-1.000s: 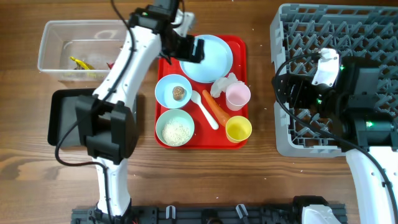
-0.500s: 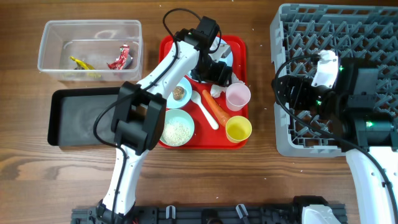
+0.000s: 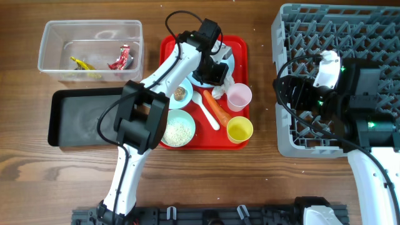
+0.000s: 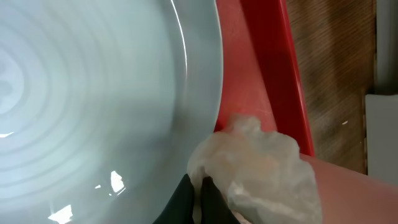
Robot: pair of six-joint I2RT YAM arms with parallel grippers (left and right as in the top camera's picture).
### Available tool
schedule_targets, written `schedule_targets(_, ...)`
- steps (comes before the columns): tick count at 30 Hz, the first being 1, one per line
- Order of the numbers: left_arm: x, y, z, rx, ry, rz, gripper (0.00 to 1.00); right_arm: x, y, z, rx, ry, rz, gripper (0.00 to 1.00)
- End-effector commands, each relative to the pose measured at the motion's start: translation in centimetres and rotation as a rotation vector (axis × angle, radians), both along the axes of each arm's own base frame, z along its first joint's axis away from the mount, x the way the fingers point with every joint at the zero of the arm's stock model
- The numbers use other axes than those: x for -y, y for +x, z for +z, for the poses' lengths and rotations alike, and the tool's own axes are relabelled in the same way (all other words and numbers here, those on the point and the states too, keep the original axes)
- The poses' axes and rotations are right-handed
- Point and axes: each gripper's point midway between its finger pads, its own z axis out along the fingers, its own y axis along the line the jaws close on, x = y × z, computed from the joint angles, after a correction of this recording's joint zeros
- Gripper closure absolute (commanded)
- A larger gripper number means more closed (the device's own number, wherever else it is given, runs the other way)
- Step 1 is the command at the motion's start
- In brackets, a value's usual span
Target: Sort waste into correct bins and load items into the dishwasher rack
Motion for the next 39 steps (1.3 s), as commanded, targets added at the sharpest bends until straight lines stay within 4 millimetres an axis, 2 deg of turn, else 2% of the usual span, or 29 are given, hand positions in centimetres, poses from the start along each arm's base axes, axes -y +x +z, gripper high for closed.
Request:
schedule_targets(1, 1.0, 1.8, 8.4, 0.166, -0.103, -0.001, 0.96, -0.1, 0.2, 0.4, 0.004, 0.006, -0.005, 0.0)
schedule_targets(5, 0.1, 2.8, 13.6, 0.272, -0.155, 0.022, 0.96, -0.1, 0.2, 0.4, 0.005, 0.007, -0.005, 0.0)
schedule_targets(7, -2.7, 4.3, 16.8, 0.337, -0.176, 0.08, 0.96, -0.1, 0.2, 0.4, 0.003, 0.008, -0.006, 0.0)
schedule_targets(8, -5.4, 5.8, 18.0, 0.375, -0.166, 0.139, 0.96, -0.1, 0.2, 0.4, 0.004, 0.008, -0.006, 0.0)
schedule_targets(9, -10.7, 8.1, 18.8, 0.423, -0.106, 0.254, 0.96, -0.1, 0.2, 0.4, 0.004, 0.008, -0.006, 0.0)
schedule_targets(10, -14.7, 9.6, 18.6, 0.441, -0.051, 0.339, 0.96, -0.1, 0.2, 0.4, 0.004, 0.008, -0.006, 0.0)
schedule_targets(11, -19.9, 11.0, 18.1, 0.456, 0.034, 0.45, 0.96, -0.1, 0.2, 0.4, 0.004, 0.007, -0.006, 0.0)
schedule_targets(12, -25.3, 11.9, 17.3, 0.464, 0.131, 0.556, 0.96, -0.1, 0.2, 0.4, 0.004, 0.007, -0.006, 0.01)
schedule_targets(13, -29.3, 12.2, 16.8, 0.463, 0.187, 0.632, 0.96, -0.1, 0.2, 0.4, 0.005, 0.007, -0.006, 0.0)
schedule_targets(14, -33.1, 12.3, 16.1, 0.452, 0.223, 0.7, 0.96, -0.1, 0.3, 0.5, 0.008, 0.007, -0.006, 0.0)
schedule_targets(16, -37.3, 12.2, 14.0, 0.404, 0.251, 0.772, 0.96, -0.1, 0.3, 0.5, 0.01, 0.007, -0.006, 0.0)
schedule_targets(17, -38.2, 12.1, 13.2, 0.383, 0.259, 0.786, 0.77, -0.1, 0.3, 0.5, 0.01, 0.007, -0.005, 0.0)
schedule_targets(18, -39.0, 11.8, 12.1, 0.351, 0.269, 0.798, 0.49, -0.1, 0.3, 0.5, 0.01, 0.007, -0.005, 0.0)
schedule_targets(19, -39.4, 11.5, 11.3, 0.327, 0.275, 0.803, 0.0, -0.1, 0.3, 0.5, 0.011, 0.006, -0.005, 0.0)
schedule_targets(21, -39.7, 11.3, 11.1, 0.32, 0.28, 0.799, 0.0, -0.1, 0.5, 0.7, 0.02, 0.006, -0.004, 0.01)
schedule_targets(25, -38.2, 10.3, 15.7, 0.38, 0.238, 0.784, 0.0, -0.3, 1.0, 1.3, 0.056, 0.008, 0.008, 0.0)
schedule_targets(28, -34.3, 8.3, 18.6, 0.359, 0.137, 0.714, 0.0, -1.3, 1.1, 1.9, 0.095, 0.02, 0.083, 0.0)
schedule_targets(29, -31.0, 6.8, 19.2, 0.31, 0.076, 0.649, 0.0, -1.3, 1.2, 2.0, 0.102, 0.019, 0.083, 0.0)
schedule_targets(30, -28.8, 5.7, 18.8, 0.258, 0.065, 0.603, 0.0, -1.3, 1.2, 2.1, 0.106, 0.016, 0.085, 0.0)
schedule_targets(33, -19.7, 0.6, 15.3, 0.072, 0.103, 0.391, 0.0, -1.2, 1.3, 2.0, 0.113, 0.001, 0.099, 0.0)
schedule_targets(34, -18.6, 0.0, 14.8, 0.058, 0.108, 0.363, 0.0, -1.2, 1.3, 2.0, 0.112, 0.001, 0.098, 0.0)
schedule_targets(36, -14.6, -2.5, 12.5, 0.004, 0.129, 0.253, 0.0, -1.1, 1.4, 1.8, 0.107, -0.004, 0.093, 0.0)
schedule_targets(37, -13.6, -3.2, 11.6, -0.005, 0.138, 0.224, 0.02, -1.1, 1.4, 1.7, 0.104, -0.003, 0.093, 0.0)
schedule_targets(39, -11.6, -4.5, 7.8, -0.004, 0.22, 0.208, 0.09, -1.1, 1.7, 1.0, 0.077, -0.001, 0.093, 0.01)
